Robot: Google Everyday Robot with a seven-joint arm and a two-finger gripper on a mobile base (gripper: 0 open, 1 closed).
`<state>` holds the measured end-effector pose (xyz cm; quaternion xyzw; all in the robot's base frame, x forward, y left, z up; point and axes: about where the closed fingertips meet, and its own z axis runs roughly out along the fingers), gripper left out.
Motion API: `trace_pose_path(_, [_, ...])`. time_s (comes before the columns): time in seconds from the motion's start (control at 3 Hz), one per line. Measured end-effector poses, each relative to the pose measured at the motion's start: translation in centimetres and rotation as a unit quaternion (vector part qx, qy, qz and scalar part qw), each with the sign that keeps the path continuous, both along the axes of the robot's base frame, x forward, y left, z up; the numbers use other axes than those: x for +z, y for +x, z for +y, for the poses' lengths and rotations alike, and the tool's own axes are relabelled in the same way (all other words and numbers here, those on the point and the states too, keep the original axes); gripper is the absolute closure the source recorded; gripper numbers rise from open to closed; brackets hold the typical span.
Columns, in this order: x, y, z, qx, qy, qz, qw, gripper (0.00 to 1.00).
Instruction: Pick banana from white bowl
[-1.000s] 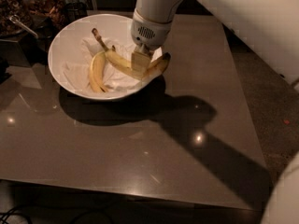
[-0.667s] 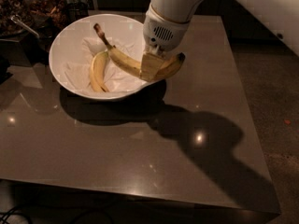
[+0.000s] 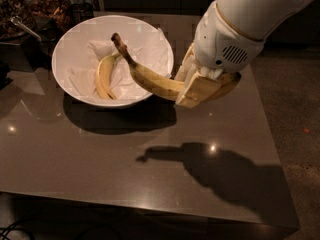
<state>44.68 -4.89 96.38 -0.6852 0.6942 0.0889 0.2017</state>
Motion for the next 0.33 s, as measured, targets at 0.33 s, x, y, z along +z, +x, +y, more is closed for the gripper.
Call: trace_pose_path(0.33, [0.01,-0.11,-0.11,0.003,0.000,-0.001,1.0000,1.00])
